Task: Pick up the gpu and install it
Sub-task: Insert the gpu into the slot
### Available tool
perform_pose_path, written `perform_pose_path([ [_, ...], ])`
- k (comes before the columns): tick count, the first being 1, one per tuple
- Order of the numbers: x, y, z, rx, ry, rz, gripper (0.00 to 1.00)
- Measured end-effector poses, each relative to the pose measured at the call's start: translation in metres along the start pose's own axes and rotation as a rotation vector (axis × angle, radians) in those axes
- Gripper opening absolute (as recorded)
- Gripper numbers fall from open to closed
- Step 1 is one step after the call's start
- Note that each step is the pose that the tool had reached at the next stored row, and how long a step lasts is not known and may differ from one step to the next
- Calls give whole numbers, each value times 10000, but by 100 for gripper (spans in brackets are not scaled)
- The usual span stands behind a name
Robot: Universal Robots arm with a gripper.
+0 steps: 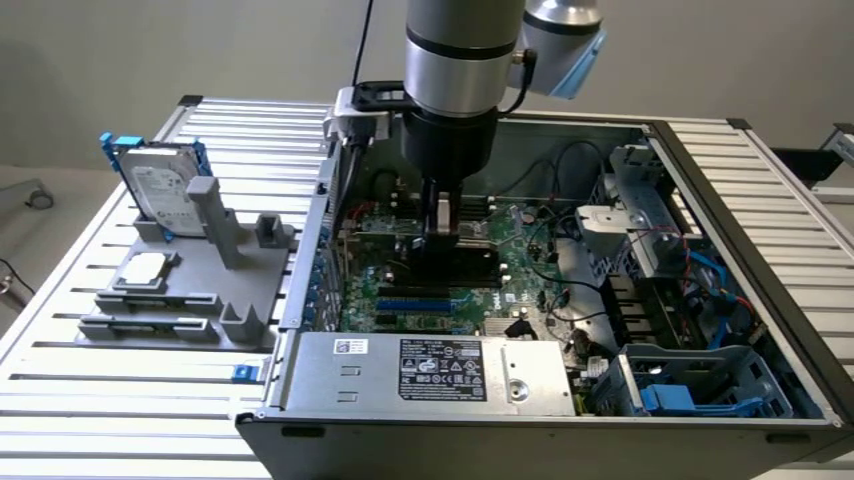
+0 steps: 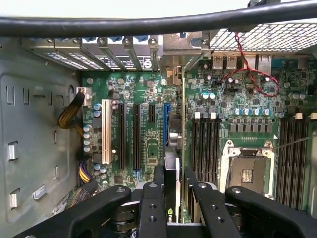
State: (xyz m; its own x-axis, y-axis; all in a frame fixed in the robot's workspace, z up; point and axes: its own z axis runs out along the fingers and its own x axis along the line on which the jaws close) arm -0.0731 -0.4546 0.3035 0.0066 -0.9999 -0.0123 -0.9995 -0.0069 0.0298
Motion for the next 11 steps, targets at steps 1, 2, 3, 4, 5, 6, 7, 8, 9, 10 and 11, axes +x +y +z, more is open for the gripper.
perform_pose_path([
  [1,3,2,8,0,-1,-1,27],
  [2,6,4,15,0,0,-3,27],
  [3,9,7,22,-1,1,-5,27],
  [4,13,9,28,-2,3,-7,27],
  [5,17,11,34,0,1,-10,27],
  [6,21,13,41,0,1,-13,27],
  [7,24,16,47,-1,1,-14,27],
  [8,26,18,54,-1,1,-15,27],
  [9,28,21,58,-1,2,-15,27],
  [10,30,23,63,-1,2,-17,27],
  [11,30,25,69,0,0,-17,27],
])
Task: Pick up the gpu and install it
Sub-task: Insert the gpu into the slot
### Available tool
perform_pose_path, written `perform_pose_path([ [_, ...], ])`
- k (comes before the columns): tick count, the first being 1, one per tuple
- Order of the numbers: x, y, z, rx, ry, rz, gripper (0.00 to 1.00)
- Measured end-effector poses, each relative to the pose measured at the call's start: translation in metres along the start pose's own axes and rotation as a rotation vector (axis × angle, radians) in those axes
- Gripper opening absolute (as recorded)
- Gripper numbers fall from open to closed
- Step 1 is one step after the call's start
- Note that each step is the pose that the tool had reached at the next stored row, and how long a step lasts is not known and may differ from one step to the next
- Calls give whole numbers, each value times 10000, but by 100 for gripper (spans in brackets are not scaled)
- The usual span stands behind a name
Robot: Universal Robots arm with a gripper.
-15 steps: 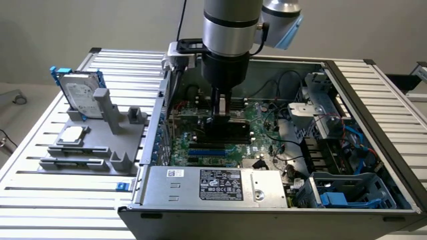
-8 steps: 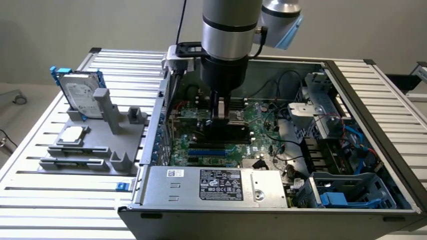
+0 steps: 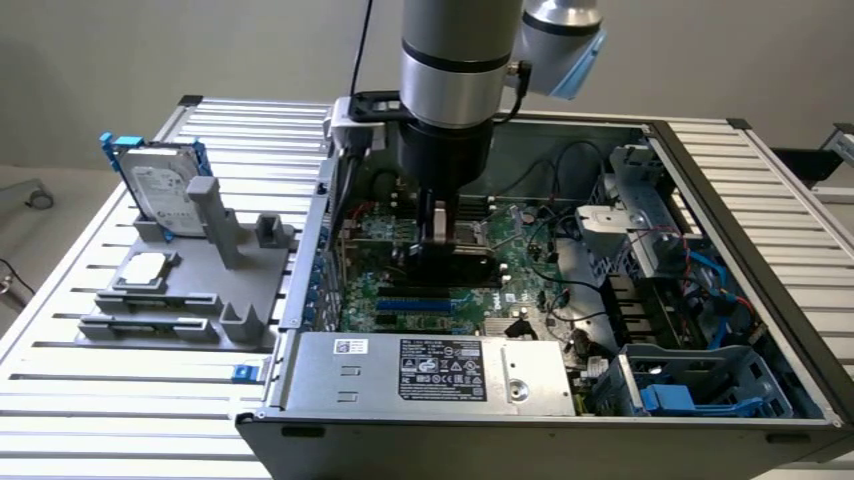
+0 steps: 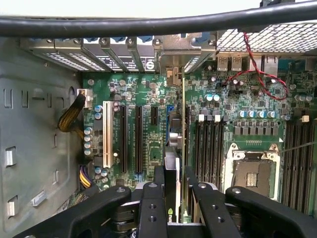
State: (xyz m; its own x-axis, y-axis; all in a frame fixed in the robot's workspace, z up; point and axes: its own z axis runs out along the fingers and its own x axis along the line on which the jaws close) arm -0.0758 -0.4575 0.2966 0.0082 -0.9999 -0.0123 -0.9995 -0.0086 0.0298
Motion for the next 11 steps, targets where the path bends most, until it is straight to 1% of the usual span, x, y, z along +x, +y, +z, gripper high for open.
perform_pose_path([
  [11,10,25,35,-1,1,-1,27],
])
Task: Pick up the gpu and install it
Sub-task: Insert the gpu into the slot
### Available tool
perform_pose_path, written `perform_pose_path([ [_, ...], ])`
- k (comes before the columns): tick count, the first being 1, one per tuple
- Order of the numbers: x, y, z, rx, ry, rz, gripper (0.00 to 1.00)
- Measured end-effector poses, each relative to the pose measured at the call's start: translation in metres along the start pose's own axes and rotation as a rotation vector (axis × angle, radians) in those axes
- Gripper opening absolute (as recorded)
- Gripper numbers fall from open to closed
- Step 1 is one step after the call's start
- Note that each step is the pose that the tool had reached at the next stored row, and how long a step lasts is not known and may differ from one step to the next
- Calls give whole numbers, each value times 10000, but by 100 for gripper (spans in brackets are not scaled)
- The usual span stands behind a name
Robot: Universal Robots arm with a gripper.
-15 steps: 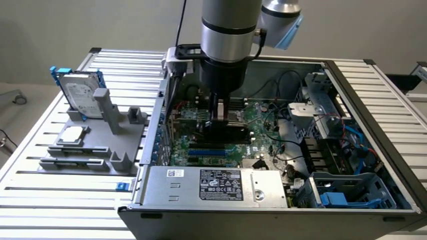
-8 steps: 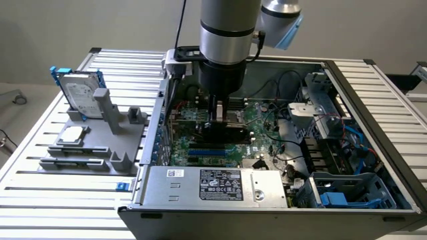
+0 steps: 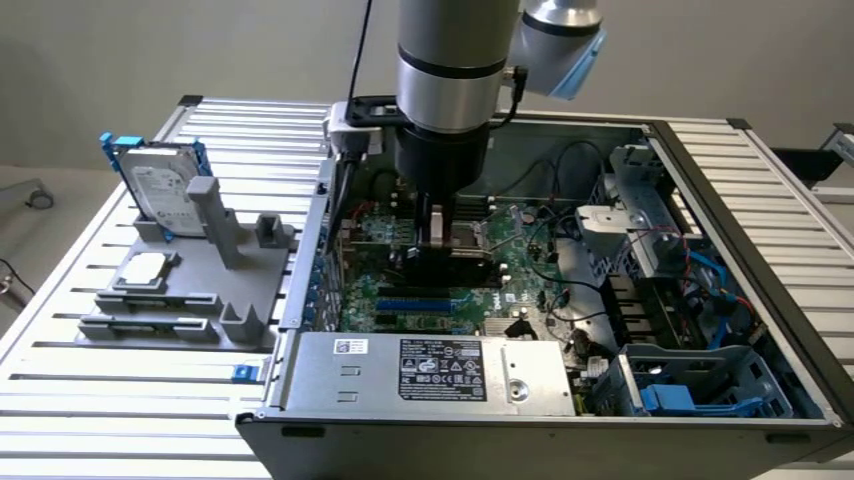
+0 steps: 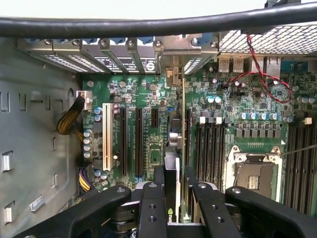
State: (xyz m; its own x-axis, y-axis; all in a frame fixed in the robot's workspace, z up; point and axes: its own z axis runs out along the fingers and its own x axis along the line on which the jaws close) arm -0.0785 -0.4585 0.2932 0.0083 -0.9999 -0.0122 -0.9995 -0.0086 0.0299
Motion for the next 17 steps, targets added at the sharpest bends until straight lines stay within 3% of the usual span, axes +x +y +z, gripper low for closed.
perform_pose_path([
  [17,41,22,58,0,0,-1,27],
])
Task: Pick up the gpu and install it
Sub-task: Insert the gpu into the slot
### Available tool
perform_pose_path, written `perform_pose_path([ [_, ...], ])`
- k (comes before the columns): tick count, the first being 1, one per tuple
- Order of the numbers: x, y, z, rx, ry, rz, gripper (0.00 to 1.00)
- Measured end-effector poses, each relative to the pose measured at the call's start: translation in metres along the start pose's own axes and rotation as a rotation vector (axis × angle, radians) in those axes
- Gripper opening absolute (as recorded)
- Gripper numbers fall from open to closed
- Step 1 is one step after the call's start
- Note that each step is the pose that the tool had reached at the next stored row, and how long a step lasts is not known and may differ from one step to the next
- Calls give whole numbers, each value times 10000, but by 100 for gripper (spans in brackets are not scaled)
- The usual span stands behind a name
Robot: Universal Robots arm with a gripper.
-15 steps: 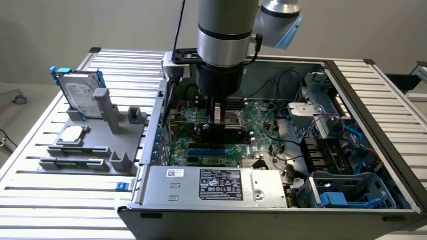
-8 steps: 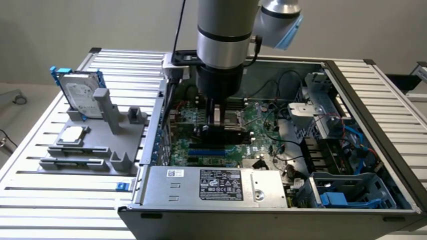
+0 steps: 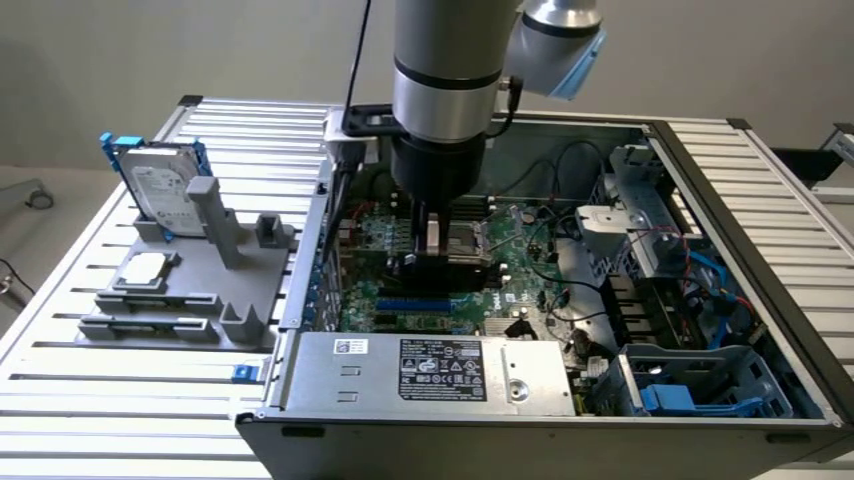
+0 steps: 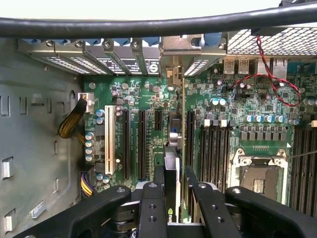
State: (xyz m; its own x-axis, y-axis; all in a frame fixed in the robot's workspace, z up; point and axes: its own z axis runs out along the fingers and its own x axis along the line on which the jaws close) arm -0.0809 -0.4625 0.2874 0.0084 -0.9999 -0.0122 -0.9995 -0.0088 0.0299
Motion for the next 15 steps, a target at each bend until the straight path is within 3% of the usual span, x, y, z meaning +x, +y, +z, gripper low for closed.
perform_pose_path([
  [15,10,18,67,1,-1,1,27],
])
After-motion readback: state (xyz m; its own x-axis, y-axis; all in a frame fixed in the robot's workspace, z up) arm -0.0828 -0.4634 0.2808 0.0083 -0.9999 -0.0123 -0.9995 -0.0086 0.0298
